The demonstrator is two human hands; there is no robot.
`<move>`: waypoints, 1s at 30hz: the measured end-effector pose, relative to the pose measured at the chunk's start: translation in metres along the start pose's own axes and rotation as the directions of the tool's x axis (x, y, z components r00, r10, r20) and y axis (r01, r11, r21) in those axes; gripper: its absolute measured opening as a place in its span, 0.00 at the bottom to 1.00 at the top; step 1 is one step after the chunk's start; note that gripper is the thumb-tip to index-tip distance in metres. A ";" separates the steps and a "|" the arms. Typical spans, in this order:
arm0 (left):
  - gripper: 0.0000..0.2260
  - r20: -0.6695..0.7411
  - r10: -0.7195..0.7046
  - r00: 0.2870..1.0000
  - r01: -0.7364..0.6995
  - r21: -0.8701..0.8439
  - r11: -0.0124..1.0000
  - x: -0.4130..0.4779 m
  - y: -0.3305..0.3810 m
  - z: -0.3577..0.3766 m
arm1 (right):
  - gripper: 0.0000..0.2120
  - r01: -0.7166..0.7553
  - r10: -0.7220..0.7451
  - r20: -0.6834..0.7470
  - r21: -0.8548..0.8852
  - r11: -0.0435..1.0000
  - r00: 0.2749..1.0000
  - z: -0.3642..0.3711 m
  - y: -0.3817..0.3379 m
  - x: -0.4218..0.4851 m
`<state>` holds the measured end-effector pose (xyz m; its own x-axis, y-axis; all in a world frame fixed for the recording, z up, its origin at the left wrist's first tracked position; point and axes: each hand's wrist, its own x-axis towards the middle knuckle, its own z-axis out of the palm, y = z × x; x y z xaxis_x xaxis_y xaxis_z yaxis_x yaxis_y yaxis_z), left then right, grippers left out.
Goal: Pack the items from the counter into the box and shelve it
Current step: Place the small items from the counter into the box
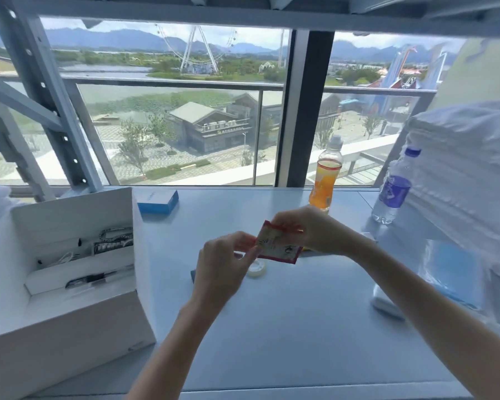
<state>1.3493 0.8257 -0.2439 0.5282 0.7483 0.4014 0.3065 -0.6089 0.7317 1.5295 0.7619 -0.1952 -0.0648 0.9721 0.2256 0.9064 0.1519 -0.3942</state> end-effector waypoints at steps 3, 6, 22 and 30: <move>0.02 -0.069 -0.051 0.996 0.050 -0.013 0.999 0.000 0.003 -0.005 | 0.07 0.059 -0.056 -0.111 0.026 0.998 0.992 0.001 -0.007 0.003; 0.02 -0.139 -0.100 0.985 0.098 -0.027 0.995 -0.002 0.000 -0.026 | 0.11 0.073 -0.061 -0.214 0.049 0.996 0.975 -0.001 -0.014 0.017; 0.12 -0.369 -0.150 0.917 0.286 0.345 0.894 -0.048 -0.101 -0.235 | 0.02 0.172 -0.163 -0.084 0.103 0.980 0.983 0.078 -0.167 0.177; 0.25 -0.064 -0.538 0.840 0.479 0.553 0.682 -0.043 -0.172 -0.278 | 0.05 0.083 -0.085 0.001 -0.228 0.970 0.996 0.156 -0.199 0.284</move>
<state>1.0536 0.9714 -0.2339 0.2285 0.9733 -0.0213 0.8996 -0.2027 0.3867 1.2660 1.0356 -0.1920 -0.1421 0.9557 0.2579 0.9692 0.1873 -0.1601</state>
